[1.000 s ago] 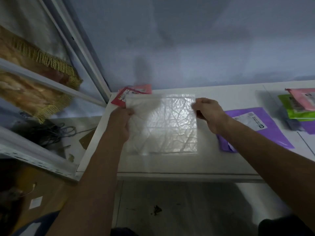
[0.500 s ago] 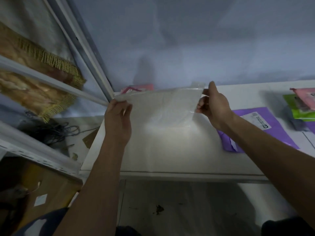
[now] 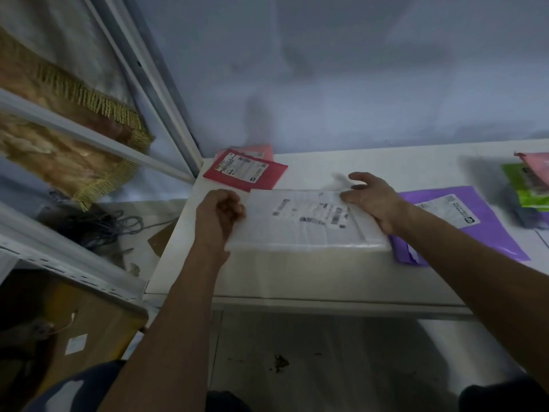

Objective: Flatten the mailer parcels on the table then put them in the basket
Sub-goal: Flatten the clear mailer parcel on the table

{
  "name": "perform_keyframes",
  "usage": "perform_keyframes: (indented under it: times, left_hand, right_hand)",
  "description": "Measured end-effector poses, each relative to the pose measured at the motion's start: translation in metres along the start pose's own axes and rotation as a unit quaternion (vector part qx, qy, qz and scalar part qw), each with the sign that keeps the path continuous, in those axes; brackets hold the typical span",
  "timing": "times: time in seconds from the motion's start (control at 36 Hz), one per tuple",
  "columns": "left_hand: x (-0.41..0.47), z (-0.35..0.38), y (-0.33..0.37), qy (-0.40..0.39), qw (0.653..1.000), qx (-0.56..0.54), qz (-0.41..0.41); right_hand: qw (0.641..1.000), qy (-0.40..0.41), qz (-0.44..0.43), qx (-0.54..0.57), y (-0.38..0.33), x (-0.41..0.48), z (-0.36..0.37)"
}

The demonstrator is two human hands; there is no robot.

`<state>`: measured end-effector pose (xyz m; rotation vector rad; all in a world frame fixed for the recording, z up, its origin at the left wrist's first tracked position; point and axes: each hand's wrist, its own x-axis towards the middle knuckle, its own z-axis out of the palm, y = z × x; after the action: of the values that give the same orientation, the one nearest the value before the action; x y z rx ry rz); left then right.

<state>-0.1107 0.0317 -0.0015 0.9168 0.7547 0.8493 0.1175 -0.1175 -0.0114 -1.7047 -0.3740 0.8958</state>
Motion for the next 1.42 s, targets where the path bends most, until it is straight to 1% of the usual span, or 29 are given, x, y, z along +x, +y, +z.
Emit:
perform_keyframes:
  times: [0.06,0.11,0.17,0.22,0.28,0.33,0.36,0.39,0.42,0.44,0.5,0.53,0.56,0.61,0.64,0.67,0.69,0.75,0.83,0.92,0.94,1.03,1.17,1.19,1.25,1.33,1.42]
  left_hand:
    - [-0.002,-0.003,-0.007,0.021,0.99,0.138,0.0]
    - [-0.005,-0.005,-0.014,0.041,0.965,0.257,-0.003]
    - [-0.007,-0.004,-0.022,0.023,0.933,0.358,0.035]
    - [-0.008,0.002,-0.03,-0.008,0.875,0.476,0.089]
    - [-0.006,0.011,-0.038,-0.026,0.805,0.572,0.154]
    - [-0.002,0.022,-0.048,-0.06,0.749,0.618,0.232]
    - [0.0,0.028,-0.054,-0.083,0.734,0.626,0.247]
    - [0.001,0.035,-0.059,-0.106,0.728,0.63,0.249]
    - [0.002,0.041,-0.067,-0.129,0.721,0.635,0.245]
    - [0.002,0.046,-0.074,-0.151,0.706,0.648,0.243]
    - [-0.002,0.055,-0.091,-0.184,0.662,0.687,0.238]
    - [-0.005,0.058,-0.1,-0.192,0.638,0.708,0.236]
    - [-0.009,0.058,-0.108,-0.193,0.61,0.73,0.238]
    - [-0.015,0.058,-0.118,-0.191,0.557,0.77,0.244]
    - [-0.015,0.058,-0.122,-0.195,0.54,0.782,0.243]
    - [-0.014,0.058,-0.123,-0.205,0.53,0.788,0.234]
    - [-0.012,0.057,-0.124,-0.217,0.525,0.791,0.229]
    - [-0.013,0.058,-0.122,-0.234,0.524,0.788,0.224]
    - [-0.012,0.055,-0.117,-0.247,0.524,0.783,0.228]
    - [-0.008,0.049,-0.117,-0.249,0.521,0.783,0.233]
    - [-0.007,0.047,-0.115,-0.241,0.523,0.784,0.233]
    - [-0.003,0.036,-0.11,-0.198,0.532,0.797,0.209]
    - [0.008,-0.005,-0.088,-0.126,0.546,0.813,0.16]
    - [0.007,-0.013,-0.083,-0.111,0.547,0.816,0.15]
    - [0.005,-0.022,-0.079,-0.082,0.563,0.811,0.138]
    - [0.002,-0.023,-0.079,-0.071,0.585,0.799,0.122]
    - [0.001,-0.022,-0.082,-0.054,0.576,0.804,0.138]
  right_hand:
    - [0.998,0.01,-0.039,-0.051,0.009,0.004,0.0]
    - [0.991,0.007,-0.07,-0.113,0.019,0.003,0.002]
    - [0.982,-0.001,-0.088,-0.168,0.027,0.002,0.004]
    - [0.973,-0.02,-0.117,-0.197,0.034,0.003,0.004]
    - [0.969,-0.042,-0.133,-0.205,0.038,0.006,0.003]
    - [0.959,-0.043,-0.144,-0.239,0.036,0.006,0.007]
    - [0.948,-0.031,-0.151,-0.277,0.035,0.007,0.009]
    - [0.932,-0.011,-0.152,-0.329,0.035,0.008,0.012]
    - [0.912,0.011,-0.146,-0.383,0.034,0.007,0.015]
    - [0.886,0.031,-0.147,-0.438,0.034,0.004,0.019]
    - [0.833,0.064,-0.176,-0.521,0.037,0.001,0.025]
    - [0.815,0.075,-0.201,-0.538,0.039,0.002,0.028]
    - [0.806,0.074,-0.234,-0.538,0.042,0.002,0.033]
    - [0.796,0.025,-0.285,-0.534,0.047,0.002,0.042]
    - [0.788,-0.002,-0.301,-0.537,0.051,0.005,0.045]
    - [0.787,-0.029,-0.305,-0.536,0.052,0.006,0.046]
    - [0.796,-0.051,-0.3,-0.524,0.054,0.006,0.047]
    - [0.806,-0.047,-0.297,-0.51,0.056,0.004,0.046]
    - [0.805,-0.029,-0.292,-0.516,0.056,0.001,0.048]
    - [0.81,-0.043,-0.27,-0.519,0.057,0.0,0.049]
    - [0.809,-0.048,-0.264,-0.523,0.058,0.001,0.049]
    - [0.778,-0.063,-0.257,-0.569,0.06,0.0,0.047]
    - [0.763,-0.06,-0.245,-0.595,0.061,0.002,0.049]
    - [0.762,-0.058,-0.246,-0.597,0.062,0.003,0.05]
    - [0.76,-0.057,-0.246,-0.599,0.062,0.004,0.05]
    - [0.756,-0.05,-0.244,-0.605,0.063,0.003,0.051]
    - [0.765,-0.02,-0.233,-0.601,0.062,0.001,0.061]
